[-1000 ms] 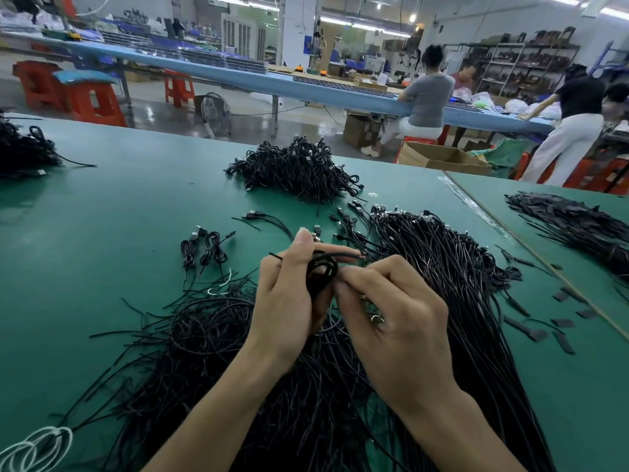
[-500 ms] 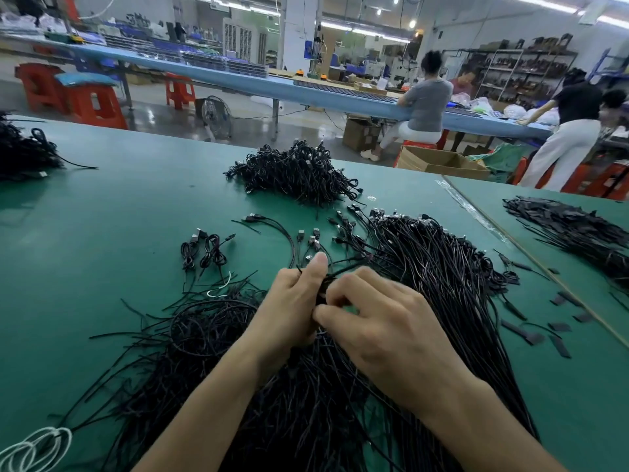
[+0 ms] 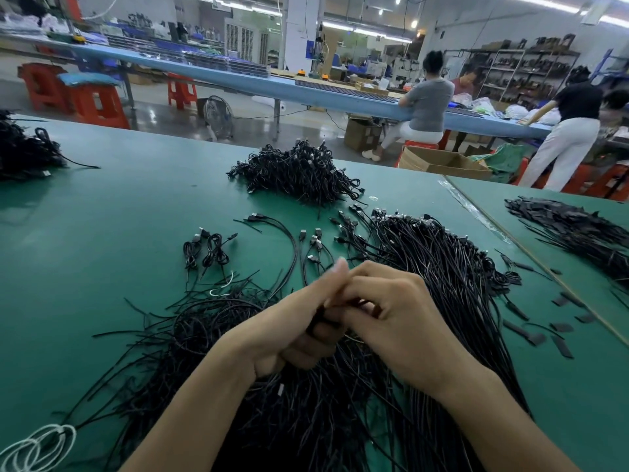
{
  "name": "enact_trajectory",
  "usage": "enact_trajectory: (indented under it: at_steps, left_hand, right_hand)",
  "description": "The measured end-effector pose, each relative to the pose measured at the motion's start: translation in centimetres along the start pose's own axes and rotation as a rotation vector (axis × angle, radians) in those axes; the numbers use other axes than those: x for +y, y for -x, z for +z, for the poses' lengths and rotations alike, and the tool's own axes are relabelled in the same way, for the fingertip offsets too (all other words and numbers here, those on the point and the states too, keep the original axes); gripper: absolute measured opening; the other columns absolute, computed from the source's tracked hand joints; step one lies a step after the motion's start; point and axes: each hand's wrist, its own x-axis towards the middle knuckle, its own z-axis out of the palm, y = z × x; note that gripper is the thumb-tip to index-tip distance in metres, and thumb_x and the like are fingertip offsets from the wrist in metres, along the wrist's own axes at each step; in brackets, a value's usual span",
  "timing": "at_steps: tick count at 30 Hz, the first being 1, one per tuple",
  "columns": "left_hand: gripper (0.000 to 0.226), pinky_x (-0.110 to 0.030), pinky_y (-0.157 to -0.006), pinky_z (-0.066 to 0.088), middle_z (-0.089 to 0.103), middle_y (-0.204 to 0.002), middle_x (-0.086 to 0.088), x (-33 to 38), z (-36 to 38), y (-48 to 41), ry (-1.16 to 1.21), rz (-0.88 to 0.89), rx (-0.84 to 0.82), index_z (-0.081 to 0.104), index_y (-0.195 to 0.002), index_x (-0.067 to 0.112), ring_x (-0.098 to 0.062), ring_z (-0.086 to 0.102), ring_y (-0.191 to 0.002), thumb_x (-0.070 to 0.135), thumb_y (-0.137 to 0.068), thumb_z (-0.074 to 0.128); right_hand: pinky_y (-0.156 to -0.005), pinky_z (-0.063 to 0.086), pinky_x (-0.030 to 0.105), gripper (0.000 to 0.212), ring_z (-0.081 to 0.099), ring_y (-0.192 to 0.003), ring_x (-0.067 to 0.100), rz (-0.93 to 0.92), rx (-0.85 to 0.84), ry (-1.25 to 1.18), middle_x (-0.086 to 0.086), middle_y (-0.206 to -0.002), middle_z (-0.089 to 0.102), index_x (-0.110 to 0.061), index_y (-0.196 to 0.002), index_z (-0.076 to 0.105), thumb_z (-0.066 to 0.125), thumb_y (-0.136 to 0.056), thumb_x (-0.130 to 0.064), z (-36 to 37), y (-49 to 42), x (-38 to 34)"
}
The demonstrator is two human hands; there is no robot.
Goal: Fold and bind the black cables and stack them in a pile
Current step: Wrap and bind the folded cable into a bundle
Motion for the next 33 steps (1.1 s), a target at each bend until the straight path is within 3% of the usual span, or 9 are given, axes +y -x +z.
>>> enact_trajectory:
  at_steps: [3,7,12,16,20,26,29,31,33]
  left_hand:
    - [0.016,-0.017,-0.038,0.020,0.031,-0.059,0.006,0.5,-0.1,0.7,-0.166,0.162,-0.154,0.063,-0.072,0.032,-0.006,0.025,-0.044,0.041,-0.076,0.076]
    - [0.024,-0.023,-0.039,0.021,0.035,-0.057,0.003,0.4,0.5,0.6,-0.306,0.171,-0.143,0.064,-0.068,0.029,-0.009,0.028,-0.044,0.014,-0.082,0.077]
    - [0.024,-0.021,-0.040,0.020,0.035,-0.053,0.004,0.1,0.7,0.4,-0.393,0.153,-0.084,0.058,-0.066,0.019,-0.012,0.024,-0.042,0.012,-0.085,0.070]
    - [0.025,-0.007,-0.040,0.032,0.049,-0.046,0.019,-0.1,1.0,-0.1,-0.433,0.126,-0.056,0.053,-0.073,0.010,0.005,0.042,-0.036,-0.006,-0.088,0.064]
    - [0.026,-0.005,-0.047,0.038,0.056,-0.052,0.021,0.0,1.1,-0.1,-0.485,0.149,-0.057,0.056,-0.075,0.011,0.009,0.048,-0.045,-0.012,-0.086,0.064]
    - [0.008,-0.037,-0.077,0.056,0.064,-0.083,-0.005,0.2,1.2,0.0,-0.527,0.189,-0.013,0.064,-0.089,-0.007,-0.010,0.059,-0.078,-0.009,-0.083,0.069]
    - [0.009,-0.033,-0.062,0.055,0.063,-0.074,0.003,0.2,1.2,-0.1,-0.494,0.195,-0.030,0.058,-0.093,-0.009,-0.005,0.057,-0.065,-0.011,-0.086,0.064]
    - [0.010,-0.016,-0.043,0.040,0.057,-0.057,0.016,0.2,1.3,0.0,-0.408,0.181,-0.022,0.059,-0.093,0.001,0.003,0.048,-0.045,-0.007,-0.088,0.061]
    - [0.012,-0.018,-0.041,0.030,0.050,-0.054,0.014,0.0,1.3,-0.1,-0.302,0.197,0.020,0.065,-0.089,0.017,-0.003,0.037,-0.042,0.007,-0.084,0.061]
  right_hand:
    - [-0.080,0.052,0.023,0.013,0.064,-0.093,0.008,0.050,-0.074,-0.002,-0.018,-0.098,0.064,-0.026,-0.082,0.077,0.075,-0.083,-0.013,-0.6,0.0,0.0]
    - [-0.077,0.053,0.036,0.009,0.062,-0.087,0.006,0.065,-0.107,0.108,-0.018,-0.089,0.061,-0.030,-0.084,0.076,0.076,-0.084,-0.021,-0.5,0.5,-0.5]
    - [-0.077,0.052,0.037,0.010,0.061,-0.084,0.010,0.004,-0.140,0.206,-0.016,-0.094,0.061,-0.029,-0.084,0.074,0.071,-0.087,-0.020,-0.5,0.9,-1.5]
    - [-0.076,0.051,0.036,0.010,0.059,-0.082,0.011,-0.014,-0.227,0.302,-0.016,-0.098,0.056,-0.029,-0.086,0.067,0.064,-0.092,-0.021,-0.6,0.8,-2.0]
    - [-0.074,0.050,0.040,0.010,0.057,-0.083,0.016,-0.038,-0.280,0.378,-0.013,-0.097,0.056,-0.028,-0.089,0.061,0.058,-0.094,-0.020,-0.6,0.7,-2.5]
    - [-0.076,0.046,0.034,0.012,0.049,-0.088,0.015,-0.074,-0.287,0.436,-0.011,-0.089,0.056,-0.027,-0.089,0.056,0.057,-0.093,-0.016,-0.7,0.6,-2.8]
    - [-0.077,0.044,0.031,0.023,0.044,-0.086,0.013,-0.042,-0.247,0.393,-0.011,-0.086,0.054,-0.030,-0.086,0.042,0.057,-0.093,-0.014,-0.4,0.8,-2.4]
    - [-0.076,0.044,0.029,0.025,0.045,-0.083,0.008,0.012,-0.196,0.336,-0.013,-0.085,0.052,-0.032,-0.086,0.039,0.057,-0.094,-0.016,-0.1,0.9,-1.9]
    - [-0.072,0.041,0.021,0.024,0.049,-0.081,0.006,0.072,-0.099,0.275,-0.015,-0.081,0.053,-0.031,-0.086,0.044,0.062,-0.093,-0.016,0.1,0.9,-1.4]
